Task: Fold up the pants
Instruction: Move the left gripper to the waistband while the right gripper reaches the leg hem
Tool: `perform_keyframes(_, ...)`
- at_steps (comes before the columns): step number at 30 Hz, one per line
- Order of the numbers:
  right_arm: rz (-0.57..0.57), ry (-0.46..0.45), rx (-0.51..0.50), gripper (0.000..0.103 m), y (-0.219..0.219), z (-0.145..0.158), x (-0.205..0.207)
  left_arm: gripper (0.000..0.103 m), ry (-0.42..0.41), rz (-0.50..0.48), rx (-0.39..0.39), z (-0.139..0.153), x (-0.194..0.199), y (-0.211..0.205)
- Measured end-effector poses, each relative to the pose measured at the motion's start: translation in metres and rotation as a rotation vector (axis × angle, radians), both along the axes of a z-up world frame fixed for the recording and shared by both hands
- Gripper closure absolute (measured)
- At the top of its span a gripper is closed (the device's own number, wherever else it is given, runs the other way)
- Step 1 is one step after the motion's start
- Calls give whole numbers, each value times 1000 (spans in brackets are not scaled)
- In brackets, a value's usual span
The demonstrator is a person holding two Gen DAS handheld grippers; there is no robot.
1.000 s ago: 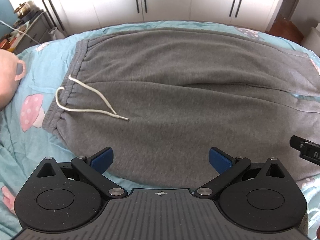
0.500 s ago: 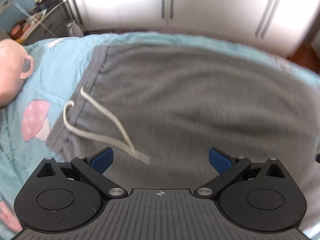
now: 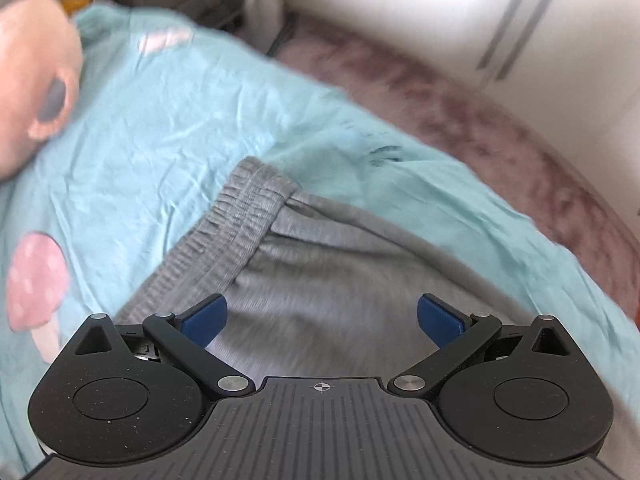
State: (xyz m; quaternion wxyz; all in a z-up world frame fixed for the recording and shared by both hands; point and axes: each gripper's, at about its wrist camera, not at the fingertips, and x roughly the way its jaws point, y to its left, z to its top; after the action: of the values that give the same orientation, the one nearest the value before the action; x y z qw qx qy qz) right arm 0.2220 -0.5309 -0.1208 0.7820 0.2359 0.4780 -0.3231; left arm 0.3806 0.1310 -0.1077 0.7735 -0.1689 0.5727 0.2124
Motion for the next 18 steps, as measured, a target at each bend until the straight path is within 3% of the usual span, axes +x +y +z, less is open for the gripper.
perform_keyframes(3, -33, 17, -6, 6, -15, -17, 26, 9, 45, 72, -41, -18, 22, 9)
perform_keyframes(4, -41, 23, 3, 6, -19, -23, 34, 18, 58, 103, -43, -23, 30, 11)
perform_keyframes(7, -77, 33, 37, 6, -30, -36, 52, 15, 112, 111, 0, -40, 51, 4)
perform_keyframes(9, -96, 59, 17, 6, -36, -44, 63, 13, 195, 97, 30, -54, 67, -4)
perform_keyframes(15, -93, 60, -12, 8, -40, -48, 85, 1, 242, 44, 76, -76, 84, -24)
perform_keyframes(18, -73, 107, -66, 11, -35, -56, 93, 1, 225, 86, 20, -78, 81, -16)
